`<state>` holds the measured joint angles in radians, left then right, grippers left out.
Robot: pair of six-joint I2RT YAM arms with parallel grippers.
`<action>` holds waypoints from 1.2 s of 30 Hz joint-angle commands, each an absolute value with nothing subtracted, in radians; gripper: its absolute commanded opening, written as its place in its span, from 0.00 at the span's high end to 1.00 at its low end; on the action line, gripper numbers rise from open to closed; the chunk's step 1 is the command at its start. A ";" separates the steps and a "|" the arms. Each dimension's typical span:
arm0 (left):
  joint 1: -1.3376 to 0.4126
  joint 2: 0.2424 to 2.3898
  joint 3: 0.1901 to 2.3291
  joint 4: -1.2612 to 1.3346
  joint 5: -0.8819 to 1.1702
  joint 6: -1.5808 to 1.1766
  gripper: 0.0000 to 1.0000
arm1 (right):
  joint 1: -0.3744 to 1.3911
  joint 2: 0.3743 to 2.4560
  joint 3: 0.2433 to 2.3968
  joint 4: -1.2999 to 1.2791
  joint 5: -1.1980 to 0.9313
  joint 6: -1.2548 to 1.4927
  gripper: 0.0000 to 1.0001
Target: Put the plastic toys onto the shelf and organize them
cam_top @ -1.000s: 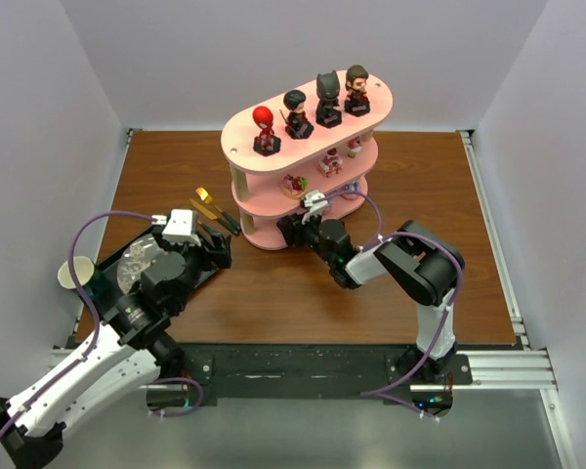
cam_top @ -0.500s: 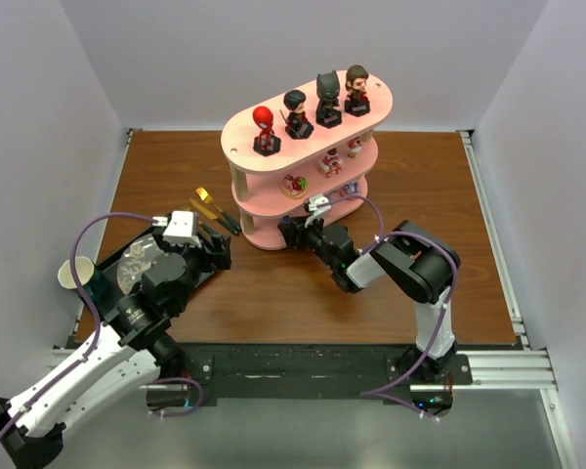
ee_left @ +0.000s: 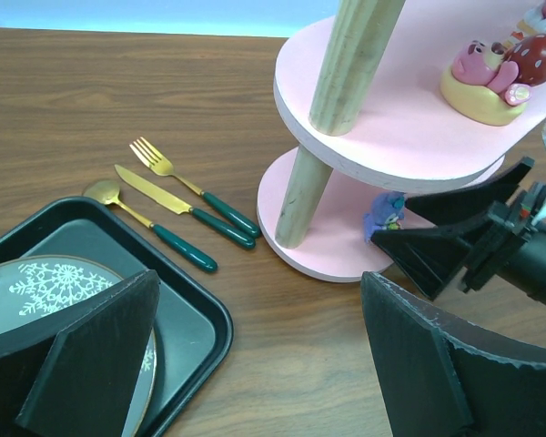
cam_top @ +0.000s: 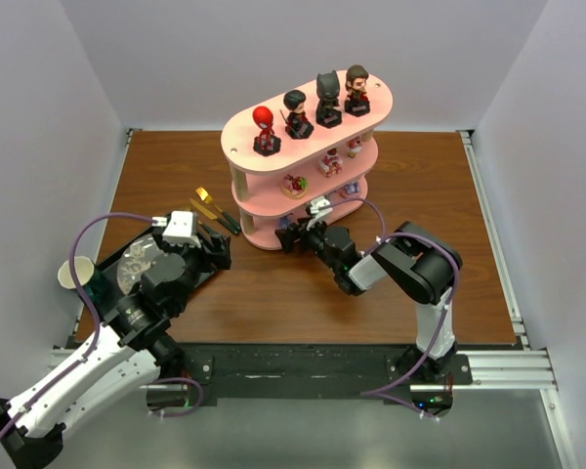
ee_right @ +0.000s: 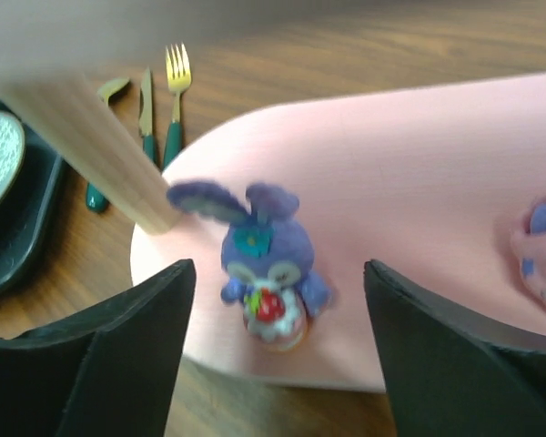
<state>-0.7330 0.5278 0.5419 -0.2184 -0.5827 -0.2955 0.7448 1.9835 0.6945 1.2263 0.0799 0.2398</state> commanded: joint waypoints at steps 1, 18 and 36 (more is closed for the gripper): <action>-0.726 0.525 0.543 -0.189 -0.592 -0.288 0.03 | 0.742 1.901 0.640 1.261 0.045 0.245 0.17; -0.325 0.588 0.543 -0.178 -0.275 -0.407 0.02 | 0.599 1.223 0.446 0.430 0.164 0.295 0.04; -0.324 0.192 0.707 -0.388 -0.488 -0.268 0.00 | 0.511 0.218 0.672 -0.480 0.739 0.203 0.02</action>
